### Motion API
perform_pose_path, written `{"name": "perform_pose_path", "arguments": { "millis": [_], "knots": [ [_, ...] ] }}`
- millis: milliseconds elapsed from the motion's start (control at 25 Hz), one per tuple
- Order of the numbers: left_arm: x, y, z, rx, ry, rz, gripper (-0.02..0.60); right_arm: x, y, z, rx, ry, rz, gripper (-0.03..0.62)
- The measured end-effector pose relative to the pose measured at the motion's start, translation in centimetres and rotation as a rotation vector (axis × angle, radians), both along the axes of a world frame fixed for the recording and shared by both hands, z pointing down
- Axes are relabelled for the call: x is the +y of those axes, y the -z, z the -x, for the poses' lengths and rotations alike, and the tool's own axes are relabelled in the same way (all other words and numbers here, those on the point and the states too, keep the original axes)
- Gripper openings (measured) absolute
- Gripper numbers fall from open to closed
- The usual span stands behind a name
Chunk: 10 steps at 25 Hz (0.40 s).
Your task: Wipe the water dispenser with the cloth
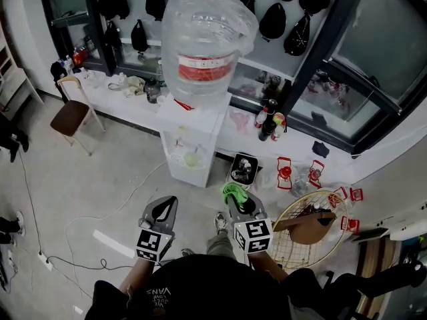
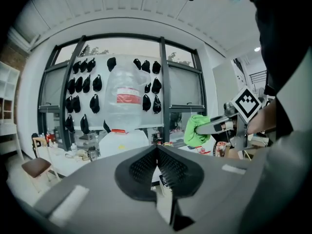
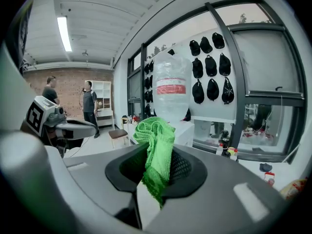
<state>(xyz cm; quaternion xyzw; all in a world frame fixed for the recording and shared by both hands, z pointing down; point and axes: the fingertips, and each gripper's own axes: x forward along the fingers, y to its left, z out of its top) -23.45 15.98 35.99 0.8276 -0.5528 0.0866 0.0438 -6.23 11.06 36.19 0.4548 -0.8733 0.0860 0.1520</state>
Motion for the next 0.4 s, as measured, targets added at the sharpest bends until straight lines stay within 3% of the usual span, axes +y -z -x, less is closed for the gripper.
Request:
{"name": "perform_pose_path", "arguments": {
  "millis": [400],
  "knots": [
    [1.3,-0.3,0.9,0.024,0.044,0.03,0.002,1.3,0.7,0.5,0.02,0.022,-0.01,0.092]
  ]
}}
